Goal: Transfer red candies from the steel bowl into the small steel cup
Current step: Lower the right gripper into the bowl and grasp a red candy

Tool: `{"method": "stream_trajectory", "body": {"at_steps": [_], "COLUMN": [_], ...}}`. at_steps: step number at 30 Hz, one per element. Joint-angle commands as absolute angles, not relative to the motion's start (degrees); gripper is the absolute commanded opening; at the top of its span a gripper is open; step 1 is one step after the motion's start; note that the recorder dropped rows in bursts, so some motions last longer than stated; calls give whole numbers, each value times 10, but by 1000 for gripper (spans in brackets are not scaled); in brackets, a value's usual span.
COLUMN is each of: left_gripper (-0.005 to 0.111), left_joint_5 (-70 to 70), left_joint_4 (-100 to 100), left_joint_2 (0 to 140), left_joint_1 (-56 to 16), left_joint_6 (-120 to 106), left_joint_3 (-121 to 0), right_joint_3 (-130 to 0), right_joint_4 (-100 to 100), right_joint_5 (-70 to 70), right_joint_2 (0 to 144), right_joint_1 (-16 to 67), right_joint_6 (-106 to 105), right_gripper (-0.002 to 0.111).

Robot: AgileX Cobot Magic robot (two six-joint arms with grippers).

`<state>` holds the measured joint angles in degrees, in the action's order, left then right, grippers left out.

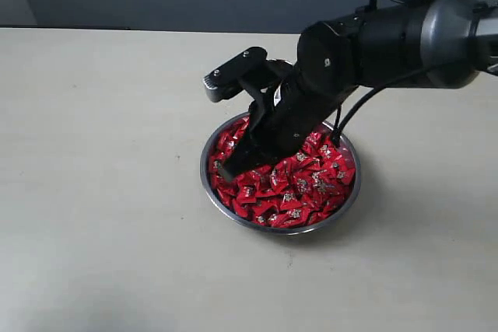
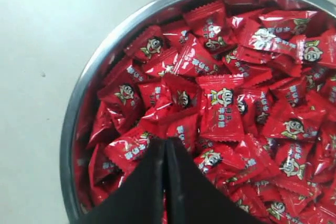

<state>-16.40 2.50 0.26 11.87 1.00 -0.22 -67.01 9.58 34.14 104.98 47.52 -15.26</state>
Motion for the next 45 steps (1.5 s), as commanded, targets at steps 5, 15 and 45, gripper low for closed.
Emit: {"method": "stream_trajectory", "body": {"at_steps": [5, 15, 45], "left_gripper": [0, 0, 0], "left_joint_5": [-163, -163, -163], "left_joint_4": [26, 26, 26], "left_joint_2": [0, 0, 0], "left_joint_1": [119, 119, 119], "left_joint_6": [11, 11, 11], "left_joint_3": [0, 0, 0], "right_joint_3": [-700, -700, -724], "right_joint_4": [94, 109, 49], "right_joint_5": [372, 375, 357], "right_joint_2": [1075, 1085, 1145], "right_joint_1": [475, 475, 474], "right_joint_6": [-155, -144, -131], "right_gripper": [1, 37, 36]}}
